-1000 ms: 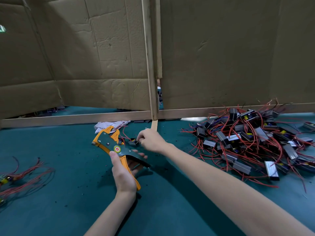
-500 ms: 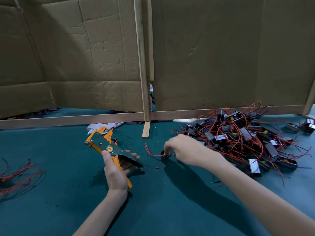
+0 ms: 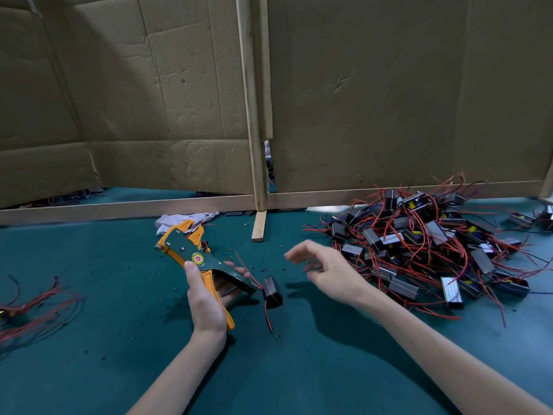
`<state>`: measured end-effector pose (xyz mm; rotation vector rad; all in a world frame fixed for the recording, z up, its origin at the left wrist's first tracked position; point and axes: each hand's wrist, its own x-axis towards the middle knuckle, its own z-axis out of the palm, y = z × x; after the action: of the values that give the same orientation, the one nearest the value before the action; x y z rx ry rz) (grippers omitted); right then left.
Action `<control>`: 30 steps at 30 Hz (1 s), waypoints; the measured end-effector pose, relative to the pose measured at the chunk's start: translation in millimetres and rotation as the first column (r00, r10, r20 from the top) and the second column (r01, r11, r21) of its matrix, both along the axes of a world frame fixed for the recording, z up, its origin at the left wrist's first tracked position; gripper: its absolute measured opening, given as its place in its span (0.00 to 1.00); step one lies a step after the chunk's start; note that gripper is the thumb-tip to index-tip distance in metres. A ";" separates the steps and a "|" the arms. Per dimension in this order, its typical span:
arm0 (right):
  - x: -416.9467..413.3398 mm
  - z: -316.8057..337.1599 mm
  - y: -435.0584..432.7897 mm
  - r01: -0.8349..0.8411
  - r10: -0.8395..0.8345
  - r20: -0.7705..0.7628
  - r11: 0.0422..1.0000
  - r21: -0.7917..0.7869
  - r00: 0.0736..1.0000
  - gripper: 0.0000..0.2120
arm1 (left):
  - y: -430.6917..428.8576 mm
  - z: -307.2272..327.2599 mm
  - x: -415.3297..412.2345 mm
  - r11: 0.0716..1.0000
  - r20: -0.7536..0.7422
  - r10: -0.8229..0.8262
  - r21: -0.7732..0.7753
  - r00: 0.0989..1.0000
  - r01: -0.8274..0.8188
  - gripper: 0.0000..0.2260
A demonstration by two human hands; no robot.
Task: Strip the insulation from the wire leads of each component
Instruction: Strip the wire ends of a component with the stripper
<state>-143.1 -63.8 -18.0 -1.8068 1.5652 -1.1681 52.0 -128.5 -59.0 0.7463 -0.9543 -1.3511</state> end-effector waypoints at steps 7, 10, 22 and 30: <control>27.9 -11.4 2.0 -0.329 0.277 -0.486 0.944 -0.022 0.829 0.14 | -1.0 0.2 -0.2 1.000 -0.001 0.006 0.013 1.000 -0.006 0.33; 29.5 -15.2 -0.9 -0.294 0.204 -0.596 0.954 -0.057 0.777 0.09 | -0.5 0.3 0.1 1.000 -0.005 0.004 0.022 1.000 -0.004 0.32; 11.5 -15.8 -1.4 -0.175 0.076 -0.500 0.973 -0.153 0.863 0.09 | 4.4 1.6 -0.4 0.999 0.069 -0.051 -0.005 0.996 0.052 0.32; 7.1 -12.2 4.6 -0.045 0.041 0.044 0.994 0.100 0.998 0.13 | 19.0 12.0 -2.5 0.929 0.069 -0.369 0.058 0.927 0.365 0.35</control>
<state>-136.0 -59.2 -30.3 -1.7312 1.5258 -1.0812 49.5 -109.6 -47.0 0.6785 -1.1715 -1.6829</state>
